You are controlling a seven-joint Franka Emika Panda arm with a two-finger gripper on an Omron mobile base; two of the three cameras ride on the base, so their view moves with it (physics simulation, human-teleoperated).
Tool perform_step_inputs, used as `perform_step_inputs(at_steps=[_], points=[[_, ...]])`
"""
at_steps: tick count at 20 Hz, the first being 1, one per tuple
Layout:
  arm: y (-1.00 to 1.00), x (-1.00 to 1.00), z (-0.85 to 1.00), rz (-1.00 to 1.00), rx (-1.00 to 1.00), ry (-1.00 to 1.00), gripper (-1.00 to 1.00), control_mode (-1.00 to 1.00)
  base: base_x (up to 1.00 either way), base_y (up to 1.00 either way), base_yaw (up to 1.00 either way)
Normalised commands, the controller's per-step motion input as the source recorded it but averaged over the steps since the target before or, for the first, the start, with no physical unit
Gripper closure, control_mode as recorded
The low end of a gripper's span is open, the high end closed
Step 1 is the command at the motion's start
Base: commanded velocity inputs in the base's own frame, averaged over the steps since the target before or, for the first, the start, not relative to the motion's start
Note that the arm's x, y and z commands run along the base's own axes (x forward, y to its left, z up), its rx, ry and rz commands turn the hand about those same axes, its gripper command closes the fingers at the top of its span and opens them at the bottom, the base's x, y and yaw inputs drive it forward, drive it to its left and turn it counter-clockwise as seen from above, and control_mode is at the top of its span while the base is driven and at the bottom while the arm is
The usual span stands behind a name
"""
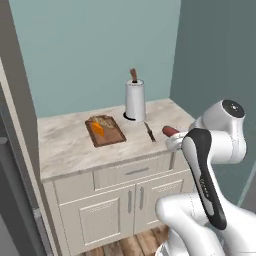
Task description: Retrieve the sausage and cheese from the fridge and place them on the cutting board on the counter.
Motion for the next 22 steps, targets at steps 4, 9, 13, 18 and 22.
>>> perform_step_inputs(at_steps=[4,9,13,18,22], points=[[0.0,0.0,0.0,0.0,0.0,0.0,1.0,1.0,0.06,-0.16,0.36],[0.0,0.0,0.0,0.0,0.0,0.0,1.0,1.0,0.25,-0.11,0.13],[0.0,0.0,0.0,0.0,0.0,0.0,1.0,1.0,0.69,0.0,0.02],[0.0,0.0,0.0,0.0,0.0,0.0,1.0,1.0,0.95,0.0,0.0],[0.0,0.0,0.0,0.0,0.0,0.0,1.0,1.0,0.22,0.0,0.0]])
